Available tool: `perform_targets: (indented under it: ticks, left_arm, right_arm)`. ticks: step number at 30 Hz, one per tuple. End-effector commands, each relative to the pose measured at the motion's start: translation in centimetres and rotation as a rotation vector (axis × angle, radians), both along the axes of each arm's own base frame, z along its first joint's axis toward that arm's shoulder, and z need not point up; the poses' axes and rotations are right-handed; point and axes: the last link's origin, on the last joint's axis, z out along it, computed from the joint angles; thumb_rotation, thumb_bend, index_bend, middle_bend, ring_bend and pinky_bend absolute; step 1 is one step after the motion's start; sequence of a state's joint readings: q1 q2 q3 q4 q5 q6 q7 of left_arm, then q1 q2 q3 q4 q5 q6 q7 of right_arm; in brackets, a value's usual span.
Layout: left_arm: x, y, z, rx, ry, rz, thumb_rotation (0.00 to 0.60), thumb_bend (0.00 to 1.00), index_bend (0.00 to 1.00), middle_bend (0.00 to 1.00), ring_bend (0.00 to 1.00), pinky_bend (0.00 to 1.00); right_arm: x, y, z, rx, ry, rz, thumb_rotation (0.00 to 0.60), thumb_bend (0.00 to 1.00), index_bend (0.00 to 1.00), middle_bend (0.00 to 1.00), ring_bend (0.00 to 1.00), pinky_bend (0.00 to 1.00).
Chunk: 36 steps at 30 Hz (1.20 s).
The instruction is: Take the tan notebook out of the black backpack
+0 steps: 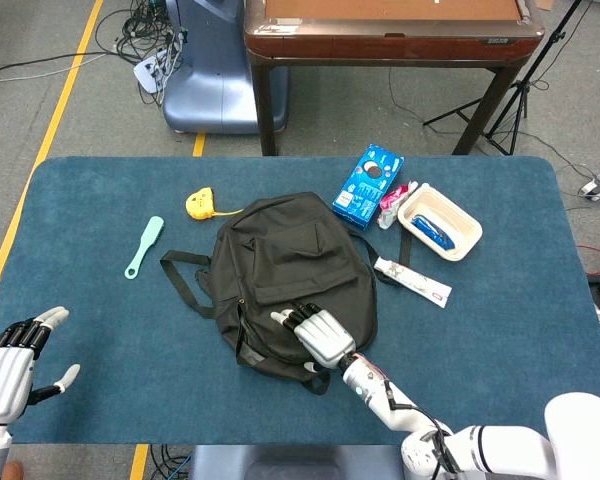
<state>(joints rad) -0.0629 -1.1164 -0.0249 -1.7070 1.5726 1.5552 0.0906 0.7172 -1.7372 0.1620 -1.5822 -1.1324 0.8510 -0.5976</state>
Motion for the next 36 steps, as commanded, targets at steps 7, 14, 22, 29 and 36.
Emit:
perform_targets:
  ticks: [7, 14, 22, 29, 36]
  left_arm:
    - [0.0, 0.0, 0.2, -0.001, -0.002, -0.004, 0.6, 0.2, 0.18, 0.19, 0.2, 0.18]
    - [0.3, 0.5, 0.1, -0.015, -0.001, -0.024, 0.6, 0.2, 0.18, 0.19, 0.2, 0.18]
    - [2.6, 2.8, 0.2, -0.055, -0.072, -0.168, 0.6, 0.2, 0.24, 0.2, 0.22, 0.18]
    - [6.0, 4.8, -0.4, -0.207, -0.184, -0.355, 0.6, 0.2, 0.36, 0.36, 0.34, 0.27]
    - [10.8, 6.3, -3.2, -0.391, -0.228, -0.609, 0.6, 0.2, 0.42, 0.43, 0.41, 0.35]
  right_arm:
    - [1.1, -2.6, -0.8, -0.047, 0.052, -0.01, 0.6, 0.46, 0.29, 0.23, 0.04, 0.19]
    - [2.2, -3.9, -0.2, -0.025, 0.036, -0.052, 0.6, 0.74, 0.65, 0.37, 0.12, 0.19]
    - [5.6, -5.9, 1.3, 0.009, -0.11, -0.157, 0.6, 0.95, 0.72, 0.43, 0.17, 0.19]
    - [9.7, -7.9, 2.3, 0.009, -0.232, -0.233, 0.6, 0.97, 0.72, 0.44, 0.19, 0.19]
    - [13.1, -9.1, 2.0, 0.025, -0.314, -0.293, 0.6, 0.97, 0.72, 0.44, 0.2, 0.19]
